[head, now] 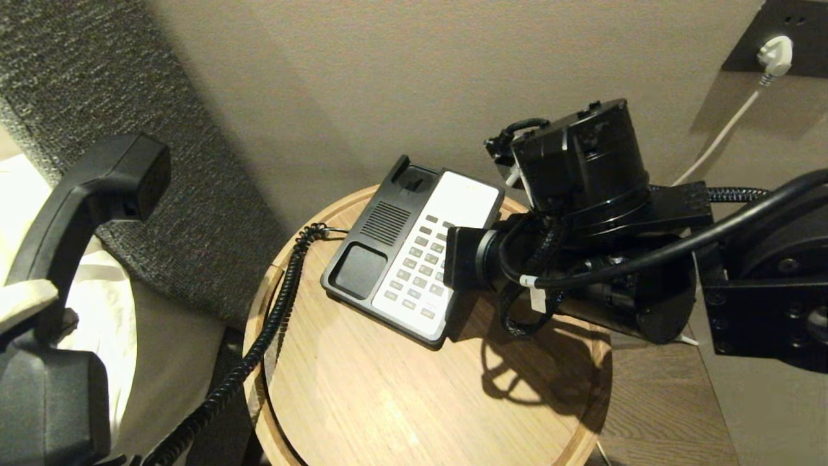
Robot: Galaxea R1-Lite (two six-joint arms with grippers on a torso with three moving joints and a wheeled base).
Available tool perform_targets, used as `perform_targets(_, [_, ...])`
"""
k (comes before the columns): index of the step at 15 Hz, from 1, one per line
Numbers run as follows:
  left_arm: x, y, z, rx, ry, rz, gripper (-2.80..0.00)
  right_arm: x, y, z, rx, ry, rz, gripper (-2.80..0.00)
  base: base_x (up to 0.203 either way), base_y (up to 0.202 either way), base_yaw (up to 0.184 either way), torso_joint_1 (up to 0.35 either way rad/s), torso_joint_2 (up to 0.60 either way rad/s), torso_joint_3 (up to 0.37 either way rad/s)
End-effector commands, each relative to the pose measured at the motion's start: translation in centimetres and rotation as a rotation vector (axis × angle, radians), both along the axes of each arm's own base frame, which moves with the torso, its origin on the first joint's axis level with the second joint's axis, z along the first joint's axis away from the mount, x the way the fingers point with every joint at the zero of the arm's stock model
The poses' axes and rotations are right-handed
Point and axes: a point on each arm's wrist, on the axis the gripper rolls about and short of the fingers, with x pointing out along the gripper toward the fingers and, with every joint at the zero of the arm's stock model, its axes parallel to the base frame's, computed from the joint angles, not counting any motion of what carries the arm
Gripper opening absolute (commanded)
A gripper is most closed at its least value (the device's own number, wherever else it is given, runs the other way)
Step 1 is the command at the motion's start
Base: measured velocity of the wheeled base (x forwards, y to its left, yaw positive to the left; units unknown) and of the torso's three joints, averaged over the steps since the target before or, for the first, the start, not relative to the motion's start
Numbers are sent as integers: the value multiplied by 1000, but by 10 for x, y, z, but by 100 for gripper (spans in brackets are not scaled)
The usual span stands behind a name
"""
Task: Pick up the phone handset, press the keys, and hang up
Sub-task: Dial the number
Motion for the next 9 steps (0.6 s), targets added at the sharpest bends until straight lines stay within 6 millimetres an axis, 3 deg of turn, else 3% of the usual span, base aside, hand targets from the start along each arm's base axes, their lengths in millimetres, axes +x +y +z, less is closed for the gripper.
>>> perform_targets(1, [0, 0, -1, -4, 4, -1, -280, -6, 1, 11, 35, -22, 18, -280, 0, 0, 0, 0, 0, 0])
perform_targets(9, [0, 0, -1, -5, 3, -2, -280, -10, 3, 3, 6, -1, 26, -280, 0, 0, 0, 0, 0, 0])
